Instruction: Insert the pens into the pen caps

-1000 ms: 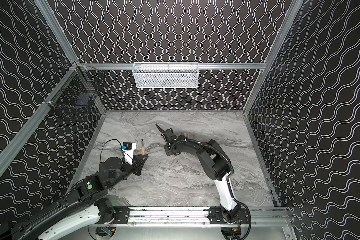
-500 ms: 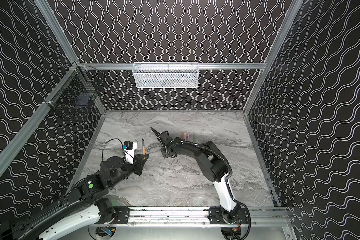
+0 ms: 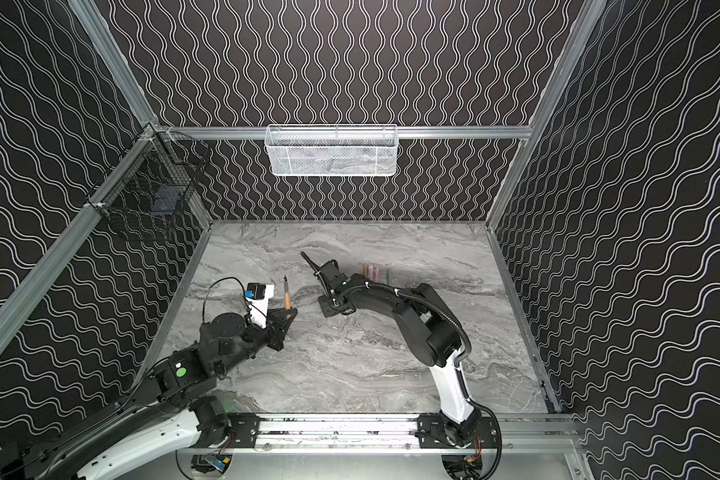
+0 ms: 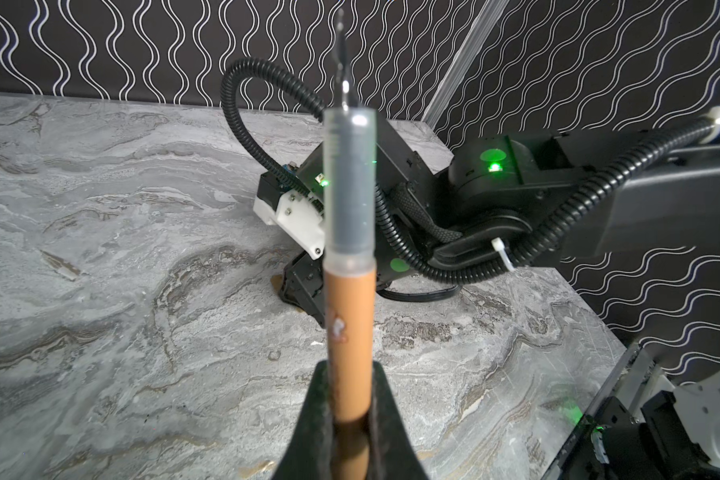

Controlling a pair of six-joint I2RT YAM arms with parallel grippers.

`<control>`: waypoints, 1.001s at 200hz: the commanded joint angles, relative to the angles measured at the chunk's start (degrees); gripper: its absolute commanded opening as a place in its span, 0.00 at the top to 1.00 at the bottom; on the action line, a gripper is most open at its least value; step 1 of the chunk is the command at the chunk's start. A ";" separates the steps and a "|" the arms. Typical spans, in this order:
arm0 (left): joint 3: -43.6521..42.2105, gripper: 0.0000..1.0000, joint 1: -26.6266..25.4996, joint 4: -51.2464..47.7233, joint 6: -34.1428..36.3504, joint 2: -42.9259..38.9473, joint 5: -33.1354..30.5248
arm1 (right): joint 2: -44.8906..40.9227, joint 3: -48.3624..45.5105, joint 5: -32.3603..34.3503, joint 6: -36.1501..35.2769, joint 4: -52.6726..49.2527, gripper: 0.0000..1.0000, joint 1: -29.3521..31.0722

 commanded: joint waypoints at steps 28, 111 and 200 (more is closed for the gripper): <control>0.09 1.00 0.10 1.48 1.29 -0.61 -0.06 | -1.34 -0.64 -1.09 -0.55 2.03 0.70 -0.43; -0.17 1.00 0.10 1.90 1.25 -0.42 0.20 | -0.09 0.88 -1.50 2.65 -0.51 0.71 -4.18; -0.30 1.00 0.03 1.77 1.27 -0.55 0.12 | 1.45 0.41 -3.59 3.26 -0.64 0.76 -4.21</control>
